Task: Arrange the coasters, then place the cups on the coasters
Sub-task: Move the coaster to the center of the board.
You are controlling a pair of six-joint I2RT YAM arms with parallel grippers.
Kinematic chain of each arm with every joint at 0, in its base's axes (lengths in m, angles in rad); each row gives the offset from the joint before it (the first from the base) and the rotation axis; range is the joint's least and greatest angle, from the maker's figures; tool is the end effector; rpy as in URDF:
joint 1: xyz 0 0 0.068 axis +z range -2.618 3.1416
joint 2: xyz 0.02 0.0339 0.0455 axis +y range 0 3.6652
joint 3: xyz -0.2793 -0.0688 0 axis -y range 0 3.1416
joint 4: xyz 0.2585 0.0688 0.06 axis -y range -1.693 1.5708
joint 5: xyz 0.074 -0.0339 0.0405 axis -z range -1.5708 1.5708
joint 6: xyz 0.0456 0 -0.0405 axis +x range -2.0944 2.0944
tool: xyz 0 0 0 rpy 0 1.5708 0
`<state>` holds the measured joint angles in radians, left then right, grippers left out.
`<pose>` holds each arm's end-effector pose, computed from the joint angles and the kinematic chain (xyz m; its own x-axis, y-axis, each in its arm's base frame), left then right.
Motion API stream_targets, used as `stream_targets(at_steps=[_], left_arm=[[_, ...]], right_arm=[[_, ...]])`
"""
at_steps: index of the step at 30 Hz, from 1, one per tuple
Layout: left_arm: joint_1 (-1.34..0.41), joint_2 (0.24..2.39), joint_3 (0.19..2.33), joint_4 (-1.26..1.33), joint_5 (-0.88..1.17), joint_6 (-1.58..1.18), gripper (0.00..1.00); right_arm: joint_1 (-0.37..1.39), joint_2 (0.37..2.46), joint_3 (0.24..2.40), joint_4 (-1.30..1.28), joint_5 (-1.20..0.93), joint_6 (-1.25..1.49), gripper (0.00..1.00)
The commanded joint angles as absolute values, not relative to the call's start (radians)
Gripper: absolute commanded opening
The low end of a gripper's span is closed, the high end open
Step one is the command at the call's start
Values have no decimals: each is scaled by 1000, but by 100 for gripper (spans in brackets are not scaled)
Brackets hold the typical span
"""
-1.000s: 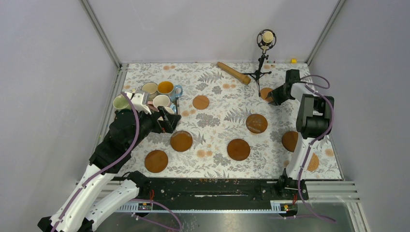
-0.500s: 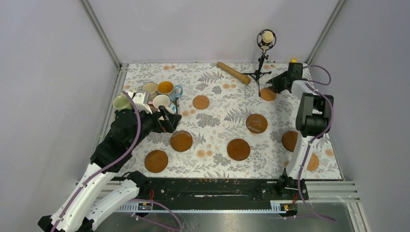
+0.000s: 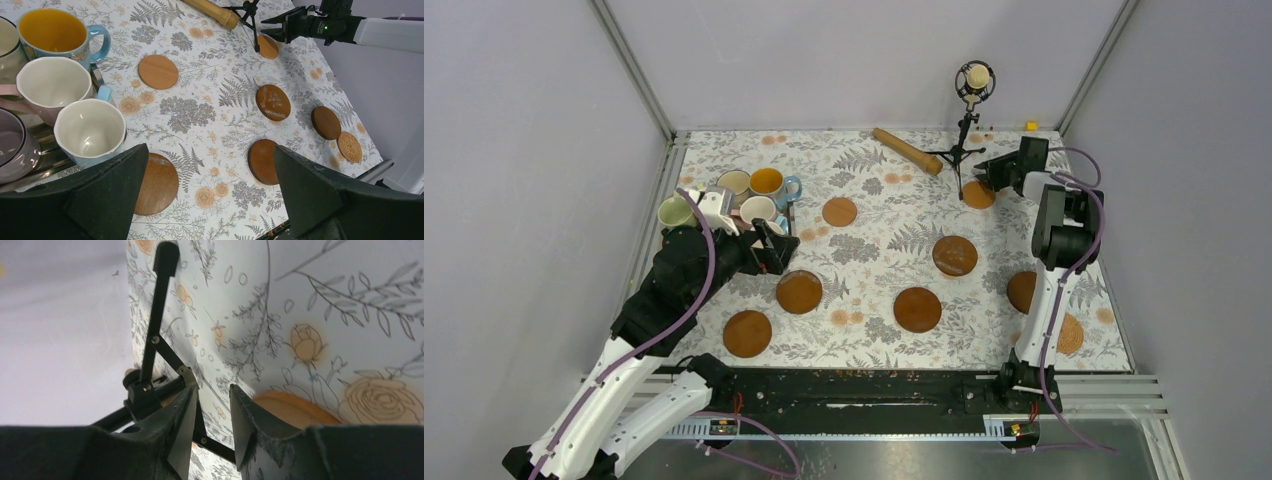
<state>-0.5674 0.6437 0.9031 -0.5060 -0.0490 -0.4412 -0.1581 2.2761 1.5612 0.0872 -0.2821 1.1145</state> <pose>0.1252 -0.0771 0.3762 -0.3983 -0.2519 -0.8820 0.3613 0.8407 -0.4033 0.5263 -0.0711 0.1328 -0.3195 0.9240 -0.2099 0.4892 0.3506 0.7986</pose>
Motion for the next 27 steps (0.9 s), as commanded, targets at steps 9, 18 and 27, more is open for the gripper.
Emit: stream_targets(at_steps=[9, 18, 27], left_arm=[[-570, 647, 917, -457, -67, -424, 99], [-570, 651, 919, -463, -87, -419, 99], [-571, 647, 919, -462, -75, -422, 99]], right_arm=[[-163, 2339, 1670, 49, -274, 1156, 39], [-163, 2323, 1648, -55, -263, 1152, 38], [-163, 2241, 1646, -246, -246, 977, 37]])
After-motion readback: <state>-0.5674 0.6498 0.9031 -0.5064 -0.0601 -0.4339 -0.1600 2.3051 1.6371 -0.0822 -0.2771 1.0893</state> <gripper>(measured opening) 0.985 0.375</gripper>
